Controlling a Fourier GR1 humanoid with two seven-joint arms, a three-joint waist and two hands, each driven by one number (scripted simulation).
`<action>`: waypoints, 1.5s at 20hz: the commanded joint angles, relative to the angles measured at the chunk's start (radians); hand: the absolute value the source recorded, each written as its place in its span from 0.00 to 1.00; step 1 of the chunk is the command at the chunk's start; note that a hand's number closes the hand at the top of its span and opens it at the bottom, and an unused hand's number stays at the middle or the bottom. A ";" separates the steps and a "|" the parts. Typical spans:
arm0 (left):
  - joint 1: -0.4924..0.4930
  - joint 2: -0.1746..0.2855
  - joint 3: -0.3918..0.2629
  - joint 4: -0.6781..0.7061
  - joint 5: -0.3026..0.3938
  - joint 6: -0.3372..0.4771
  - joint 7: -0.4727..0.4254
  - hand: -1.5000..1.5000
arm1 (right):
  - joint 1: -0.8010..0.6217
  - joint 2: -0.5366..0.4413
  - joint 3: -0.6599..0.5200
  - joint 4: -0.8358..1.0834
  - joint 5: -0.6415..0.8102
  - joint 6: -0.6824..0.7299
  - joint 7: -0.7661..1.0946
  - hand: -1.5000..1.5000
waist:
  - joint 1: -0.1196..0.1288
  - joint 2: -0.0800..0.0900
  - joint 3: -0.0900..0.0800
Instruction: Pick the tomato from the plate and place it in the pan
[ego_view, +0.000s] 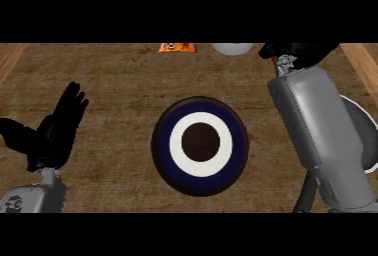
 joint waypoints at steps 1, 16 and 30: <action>-0.005 -0.004 0.010 0.029 0.003 -0.007 -0.016 0.50 | 0.081 -0.080 -0.067 -0.108 -0.005 0.003 0.039 1.00 | -0.006 0.001 0.000; 0.015 -0.021 0.001 -0.011 -0.012 -0.018 -0.010 0.50 | 0.540 -0.219 -0.309 -0.213 -0.244 -0.309 -0.362 1.00 | 0.012 0.006 0.001; 0.033 0.012 0.036 -0.026 0.008 -0.075 -0.028 0.50 | 0.541 -0.214 -0.497 0.208 -0.457 -0.501 -0.498 0.00 | 0.018 0.006 0.001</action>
